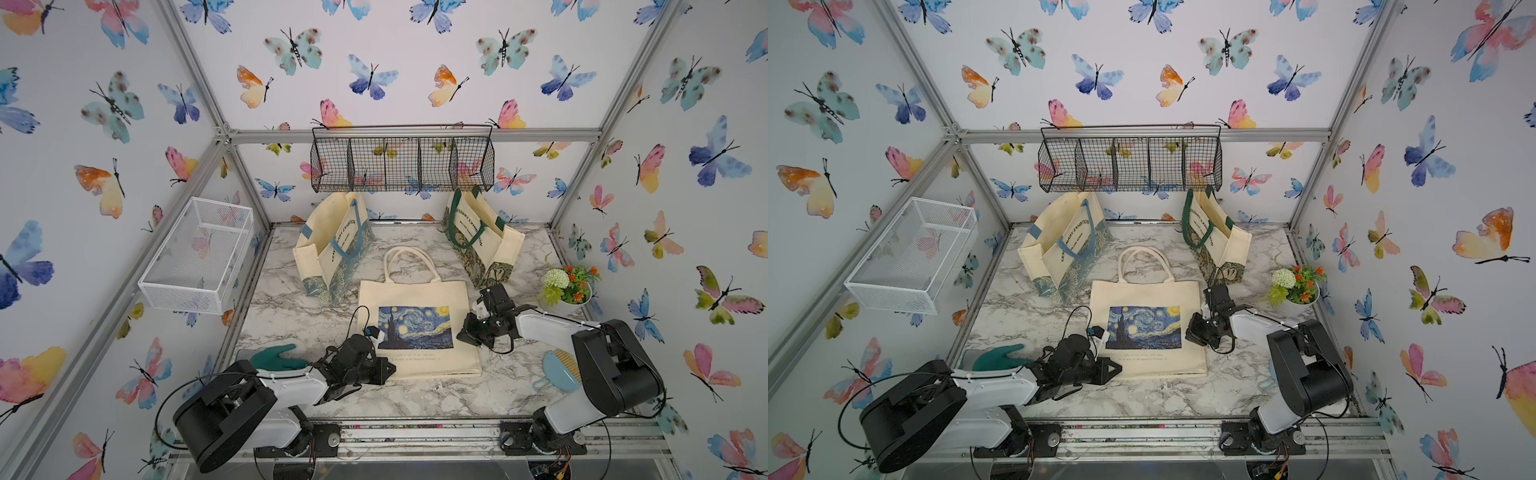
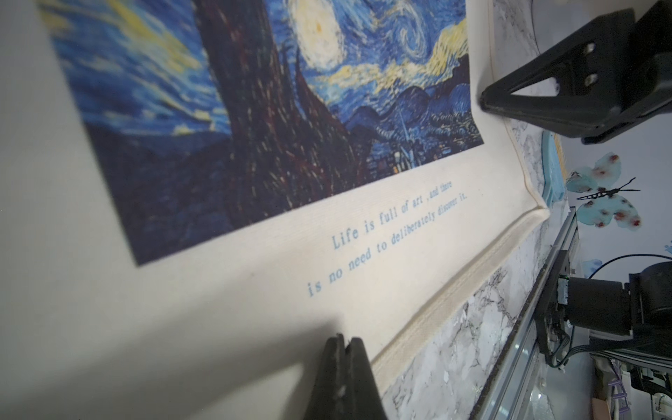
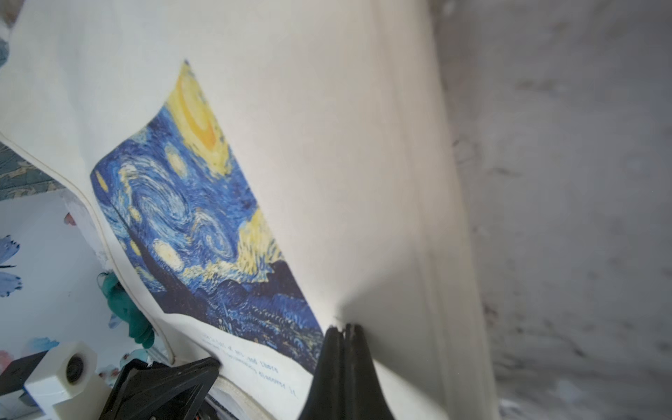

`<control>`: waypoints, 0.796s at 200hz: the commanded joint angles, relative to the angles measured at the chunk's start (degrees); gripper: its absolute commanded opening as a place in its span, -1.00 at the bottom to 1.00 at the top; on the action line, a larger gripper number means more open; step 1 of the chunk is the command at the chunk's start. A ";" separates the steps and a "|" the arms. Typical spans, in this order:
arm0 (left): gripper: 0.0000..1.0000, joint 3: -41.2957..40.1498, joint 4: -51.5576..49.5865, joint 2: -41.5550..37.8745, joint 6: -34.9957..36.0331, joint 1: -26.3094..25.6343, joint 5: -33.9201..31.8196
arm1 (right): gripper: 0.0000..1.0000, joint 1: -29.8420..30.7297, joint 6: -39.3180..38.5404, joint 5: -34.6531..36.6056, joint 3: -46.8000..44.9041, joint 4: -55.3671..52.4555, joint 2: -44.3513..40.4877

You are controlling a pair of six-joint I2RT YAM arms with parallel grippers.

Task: Put away the canvas bag
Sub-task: Adjust the canvas bag at the center of the board.

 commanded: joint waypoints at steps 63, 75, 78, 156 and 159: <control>-0.74 12.56 -23.66 -7.76 4.78 1.25 -8.28 | -0.98 -0.40 -3.60 -1.76 10.13 2.94 3.57; -0.56 15.48 -24.62 -6.90 6.44 2.84 -9.41 | -0.98 -0.40 -2.91 -0.42 10.63 4.25 5.36; -0.56 16.00 -24.66 -6.30 7.00 3.40 -9.41 | -0.98 -0.43 -2.72 -0.06 10.77 4.50 5.88; -0.78 28.75 -24.62 8.09 15.43 14.37 -3.82 | -0.98 -0.66 -5.06 9.38 12.03 -0.97 10.77; -0.78 29.07 -24.55 8.60 15.50 14.73 -3.59 | -0.98 -0.75 -5.23 8.77 12.03 -0.69 10.73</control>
